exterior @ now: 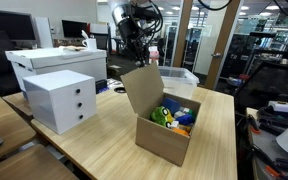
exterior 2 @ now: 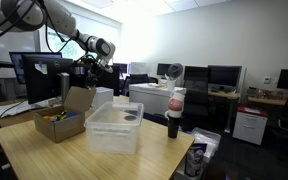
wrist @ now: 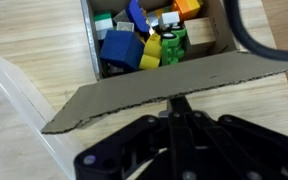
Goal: Close the lid of the brown box
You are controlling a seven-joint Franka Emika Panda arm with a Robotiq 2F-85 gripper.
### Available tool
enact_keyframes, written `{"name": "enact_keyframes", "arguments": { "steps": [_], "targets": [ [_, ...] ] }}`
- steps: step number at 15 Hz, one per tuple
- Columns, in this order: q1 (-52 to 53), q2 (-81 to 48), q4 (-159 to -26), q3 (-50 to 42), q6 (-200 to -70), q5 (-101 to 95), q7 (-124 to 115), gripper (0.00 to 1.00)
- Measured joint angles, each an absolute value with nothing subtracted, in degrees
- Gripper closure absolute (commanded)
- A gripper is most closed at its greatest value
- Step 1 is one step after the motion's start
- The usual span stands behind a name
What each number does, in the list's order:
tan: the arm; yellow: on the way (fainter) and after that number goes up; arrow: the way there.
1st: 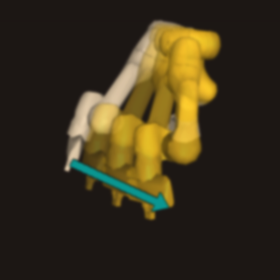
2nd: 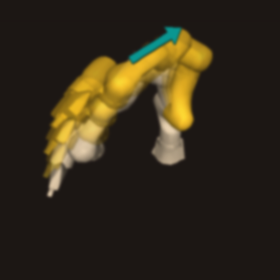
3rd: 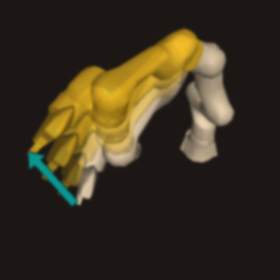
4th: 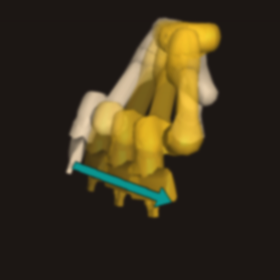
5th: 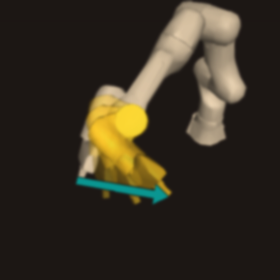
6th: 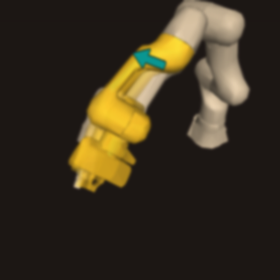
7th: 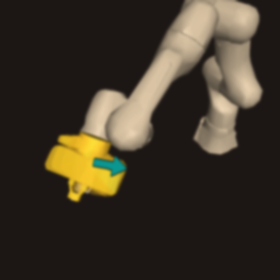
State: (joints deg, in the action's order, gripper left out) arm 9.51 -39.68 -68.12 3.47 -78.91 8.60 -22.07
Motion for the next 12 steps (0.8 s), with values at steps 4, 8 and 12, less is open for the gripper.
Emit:
{"name": "enact_keyframes", "arguments": {
  "steps": [4, 8, 12],
  "targets": [
    [9.9, -31.7, -77.7, 3.5, -79.6, 8.8, -22.1, 0.97],
    [10.1, -25.3, -87.0, 3.5, -83.8, 8.8, -22.0, 0.97],
    [9.3, -20.8, -101.1, 3.1, -94.0, 8.7, -19.0, 0.97]
  ]
}}
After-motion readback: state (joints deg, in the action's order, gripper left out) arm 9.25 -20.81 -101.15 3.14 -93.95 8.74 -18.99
